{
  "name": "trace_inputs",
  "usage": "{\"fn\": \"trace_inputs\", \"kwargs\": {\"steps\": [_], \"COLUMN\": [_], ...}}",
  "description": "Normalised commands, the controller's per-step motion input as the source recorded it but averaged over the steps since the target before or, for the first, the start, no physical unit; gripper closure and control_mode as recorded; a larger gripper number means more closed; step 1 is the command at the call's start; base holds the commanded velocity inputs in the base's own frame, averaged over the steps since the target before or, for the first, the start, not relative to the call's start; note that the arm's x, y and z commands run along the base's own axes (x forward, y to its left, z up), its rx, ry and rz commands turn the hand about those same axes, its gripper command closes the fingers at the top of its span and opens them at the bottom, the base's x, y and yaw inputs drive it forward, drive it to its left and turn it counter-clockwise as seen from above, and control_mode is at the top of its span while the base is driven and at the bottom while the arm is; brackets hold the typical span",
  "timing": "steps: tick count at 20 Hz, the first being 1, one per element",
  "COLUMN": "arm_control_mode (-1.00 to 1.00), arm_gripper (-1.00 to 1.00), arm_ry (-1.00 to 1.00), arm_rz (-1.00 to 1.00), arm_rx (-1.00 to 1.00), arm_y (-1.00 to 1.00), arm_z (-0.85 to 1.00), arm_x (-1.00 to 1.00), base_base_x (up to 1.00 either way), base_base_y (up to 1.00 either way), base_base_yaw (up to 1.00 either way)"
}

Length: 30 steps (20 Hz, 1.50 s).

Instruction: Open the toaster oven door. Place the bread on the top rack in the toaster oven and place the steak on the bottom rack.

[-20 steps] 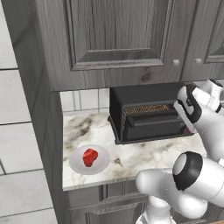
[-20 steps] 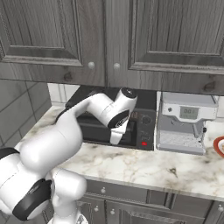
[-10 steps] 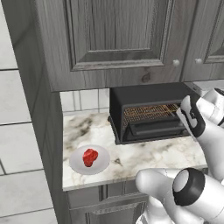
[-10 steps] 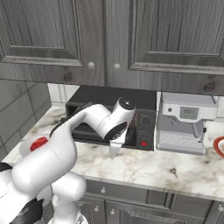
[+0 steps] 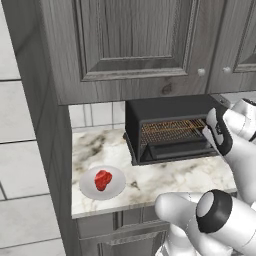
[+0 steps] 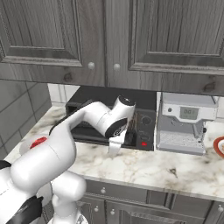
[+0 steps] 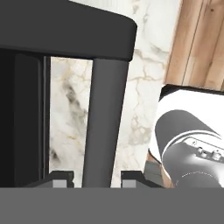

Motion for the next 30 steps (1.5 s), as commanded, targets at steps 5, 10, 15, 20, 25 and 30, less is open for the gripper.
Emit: {"fn": "trace_inputs", "kwargs": {"steps": [5,10,15,20,25,30], "arm_control_mode": [-1.0,-1.0,-1.0,-1.0,-1.0,-1.0], "arm_gripper": [1.0,1.0,1.0,1.0,1.0,1.0], "arm_ry": [0.17,0.06,0.01,0.12,0.15,0.0], "arm_rz": [0.0,0.0,0.0,0.02,0.09,0.13], "arm_rx": [0.03,0.06,0.06,0.08,0.07,0.07], "arm_y": [0.08,0.08,0.06,0.01,-0.01,0.0], "arm_z": [-0.91,-0.94,-0.94,-0.83,-0.42,0.18], "arm_x": [-0.37,-0.37,-0.46,-0.26,-0.1,-0.26], "base_base_x": [0.0,0.0,0.0,0.0,0.0,0.0], "base_base_y": [0.0,0.0,0.0,0.0,0.0,0.0], "base_base_yaw": [0.0,0.0,0.0,0.0,0.0,0.0]}}
